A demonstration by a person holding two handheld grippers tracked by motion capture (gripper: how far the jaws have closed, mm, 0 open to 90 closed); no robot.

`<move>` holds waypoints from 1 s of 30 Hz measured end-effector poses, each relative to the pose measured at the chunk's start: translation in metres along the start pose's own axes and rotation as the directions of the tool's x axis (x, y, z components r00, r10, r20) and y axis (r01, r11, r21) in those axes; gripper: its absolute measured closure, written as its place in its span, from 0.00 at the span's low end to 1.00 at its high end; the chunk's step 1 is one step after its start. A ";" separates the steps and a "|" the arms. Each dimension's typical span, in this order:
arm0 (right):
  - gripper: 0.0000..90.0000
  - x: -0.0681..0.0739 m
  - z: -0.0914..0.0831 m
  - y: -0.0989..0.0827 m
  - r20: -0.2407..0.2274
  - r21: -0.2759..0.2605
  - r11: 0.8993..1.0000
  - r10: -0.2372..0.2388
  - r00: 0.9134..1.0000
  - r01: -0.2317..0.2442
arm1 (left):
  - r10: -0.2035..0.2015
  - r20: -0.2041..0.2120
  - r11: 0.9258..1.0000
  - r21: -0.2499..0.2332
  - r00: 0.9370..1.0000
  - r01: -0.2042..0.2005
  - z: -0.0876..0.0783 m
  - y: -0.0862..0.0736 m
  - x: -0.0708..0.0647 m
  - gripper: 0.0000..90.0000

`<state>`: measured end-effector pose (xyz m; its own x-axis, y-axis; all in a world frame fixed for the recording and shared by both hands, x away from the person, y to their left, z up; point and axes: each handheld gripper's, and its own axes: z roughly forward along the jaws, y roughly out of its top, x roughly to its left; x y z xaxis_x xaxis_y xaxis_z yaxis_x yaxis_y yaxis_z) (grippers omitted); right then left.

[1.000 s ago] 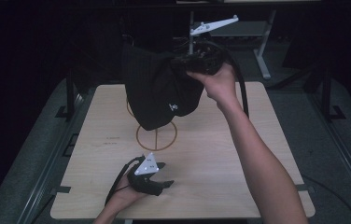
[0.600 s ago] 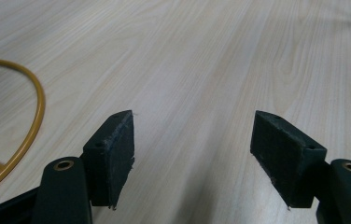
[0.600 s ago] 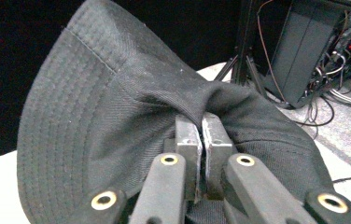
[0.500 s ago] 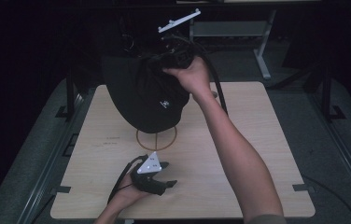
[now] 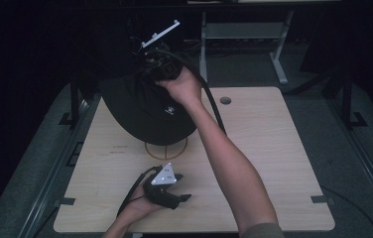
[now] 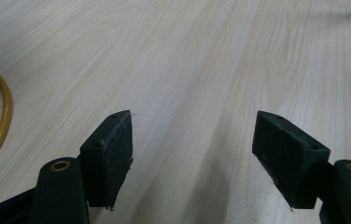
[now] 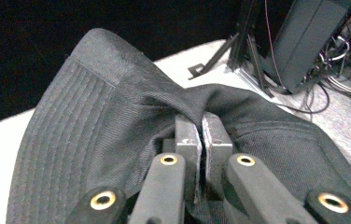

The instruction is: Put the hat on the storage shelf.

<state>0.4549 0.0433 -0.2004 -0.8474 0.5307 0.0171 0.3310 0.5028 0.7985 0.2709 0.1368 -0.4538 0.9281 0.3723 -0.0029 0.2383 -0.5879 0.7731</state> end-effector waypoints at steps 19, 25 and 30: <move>0.61 0.015 0.025 -0.015 -0.015 0.072 0.995 -0.066 0.998 0.066 | 0.028 0.041 1.000 0.008 0.999 -0.029 -0.001 -0.001 -0.008 0.32; 0.55 0.004 0.008 -0.026 -0.036 0.030 0.999 -0.010 0.999 0.011 | 0.035 0.036 0.999 0.011 0.999 -0.035 0.000 0.000 -0.007 0.32; 0.51 -0.002 -0.005 -0.032 -0.066 -0.029 0.999 0.015 0.998 -0.017 | 0.033 0.040 0.999 0.012 0.999 -0.033 0.001 0.000 -0.008 0.31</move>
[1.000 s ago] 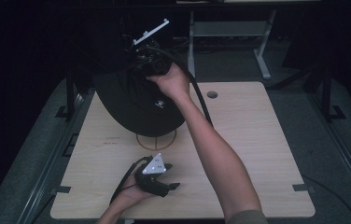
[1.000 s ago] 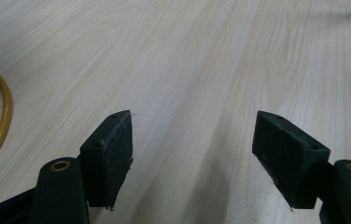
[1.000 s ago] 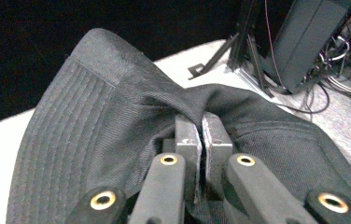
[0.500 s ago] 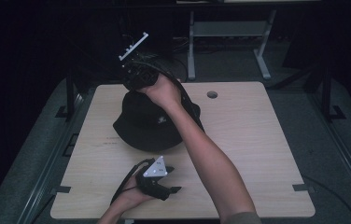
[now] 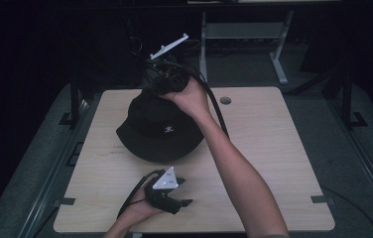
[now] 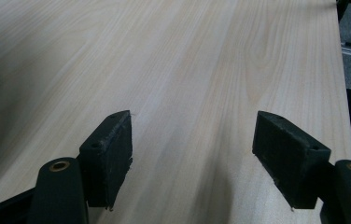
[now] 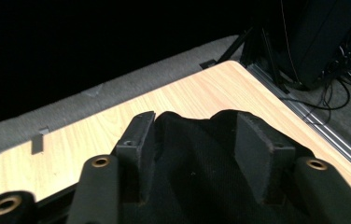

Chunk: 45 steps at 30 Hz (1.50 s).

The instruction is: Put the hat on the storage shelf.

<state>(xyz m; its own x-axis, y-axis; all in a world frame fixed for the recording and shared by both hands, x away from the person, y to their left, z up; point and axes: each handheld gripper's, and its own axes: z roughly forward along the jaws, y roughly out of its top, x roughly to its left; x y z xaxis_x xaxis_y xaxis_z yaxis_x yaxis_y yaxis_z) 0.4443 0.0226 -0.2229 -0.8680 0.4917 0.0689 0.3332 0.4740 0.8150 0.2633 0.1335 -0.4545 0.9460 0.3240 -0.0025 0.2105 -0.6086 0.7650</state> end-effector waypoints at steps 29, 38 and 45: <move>0.39 -0.016 -0.086 -0.068 -0.042 -0.133 0.989 0.065 0.997 -0.070 | -0.023 -0.003 1.000 -0.008 1.000 0.023 -0.002 -0.002 0.000 0.31; 0.37 -0.026 -0.104 -0.093 -0.042 -0.149 0.982 0.110 0.993 -0.115 | -0.026 -0.008 1.000 -0.013 1.000 0.026 -0.003 -0.003 0.002 0.31; 0.34 -0.032 -0.114 -0.115 -0.036 -0.145 0.979 0.136 0.990 -0.140 | -0.043 -0.006 0.999 -0.025 0.999 0.043 -0.003 -0.003 0.000 0.31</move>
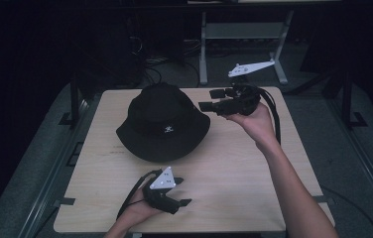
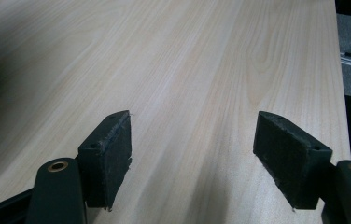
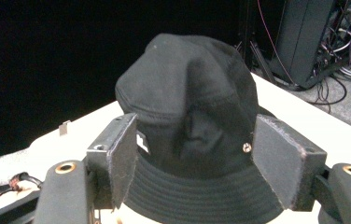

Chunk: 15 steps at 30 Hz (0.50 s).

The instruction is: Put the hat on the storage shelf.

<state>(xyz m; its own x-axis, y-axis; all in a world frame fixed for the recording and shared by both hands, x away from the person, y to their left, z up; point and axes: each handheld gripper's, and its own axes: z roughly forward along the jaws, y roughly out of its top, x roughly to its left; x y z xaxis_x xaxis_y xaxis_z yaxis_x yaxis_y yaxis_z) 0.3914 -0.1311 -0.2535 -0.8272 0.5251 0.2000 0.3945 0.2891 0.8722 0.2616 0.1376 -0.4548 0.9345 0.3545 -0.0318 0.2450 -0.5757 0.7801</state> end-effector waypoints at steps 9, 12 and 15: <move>0.33 -0.013 -0.011 -0.026 0.015 0.004 0.999 0.051 0.999 -0.051 | 0.014 -0.007 1.000 -0.003 1.000 -0.014 0.000 0.000 0.001 0.30; 0.33 -0.016 -0.013 -0.033 0.017 0.008 0.998 0.064 0.998 -0.065 | 0.010 -0.006 1.000 -0.009 1.000 -0.010 0.000 0.000 0.001 0.30; 0.32 -0.019 -0.016 -0.038 0.021 0.008 0.997 0.071 0.997 -0.072 | 0.010 -0.006 1.000 -0.011 1.000 -0.010 -0.001 0.000 0.001 0.30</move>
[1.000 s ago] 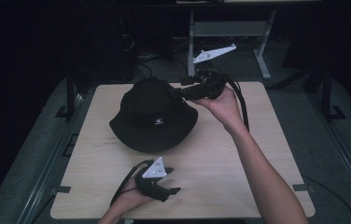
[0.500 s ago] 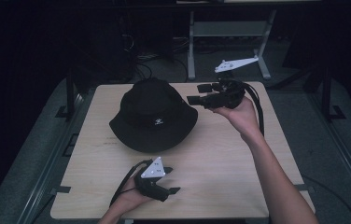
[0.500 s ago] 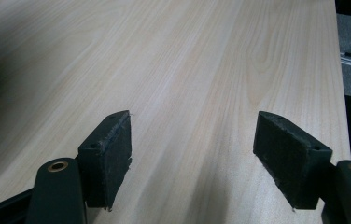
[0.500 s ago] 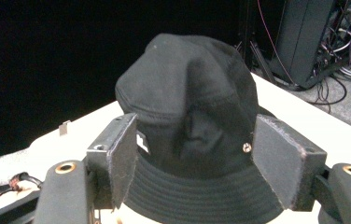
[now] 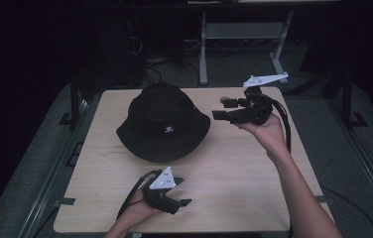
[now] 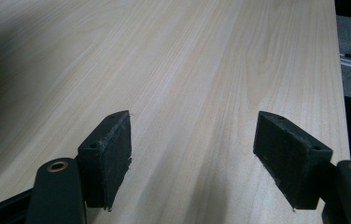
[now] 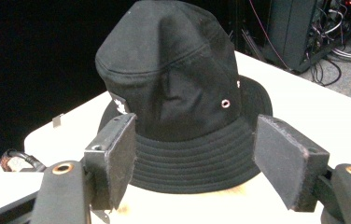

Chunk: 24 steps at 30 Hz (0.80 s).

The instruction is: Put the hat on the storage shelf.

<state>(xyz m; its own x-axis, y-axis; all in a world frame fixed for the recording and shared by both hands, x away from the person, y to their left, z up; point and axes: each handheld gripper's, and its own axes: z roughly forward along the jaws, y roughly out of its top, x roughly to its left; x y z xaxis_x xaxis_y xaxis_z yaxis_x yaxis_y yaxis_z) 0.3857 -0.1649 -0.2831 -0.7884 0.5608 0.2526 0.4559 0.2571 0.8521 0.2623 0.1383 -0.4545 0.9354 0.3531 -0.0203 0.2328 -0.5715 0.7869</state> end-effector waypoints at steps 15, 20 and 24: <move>0.30 -0.013 -0.015 -0.027 0.028 0.007 0.999 0.034 0.999 -0.034 | -0.001 -0.001 1.000 0.009 1.000 0.001 0.000 0.000 0.000 0.30; 0.30 -0.015 -0.019 -0.032 0.034 0.011 0.999 0.040 0.999 -0.041 | 0.005 -0.006 1.000 0.007 1.000 -0.005 -0.001 0.000 0.000 0.30; 0.29 -0.018 -0.023 -0.041 0.042 0.009 0.999 0.054 0.998 -0.054 | -0.003 -0.004 1.000 0.003 1.000 0.003 -0.001 0.000 0.000 0.30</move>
<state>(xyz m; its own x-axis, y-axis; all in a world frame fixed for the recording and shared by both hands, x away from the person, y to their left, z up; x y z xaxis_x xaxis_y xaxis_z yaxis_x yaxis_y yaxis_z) 0.3722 -0.2035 -0.3119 -0.7449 0.6063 0.2784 0.5016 0.2338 0.8329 0.2622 0.1390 -0.4542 0.9336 0.3577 -0.0208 0.2368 -0.5725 0.7849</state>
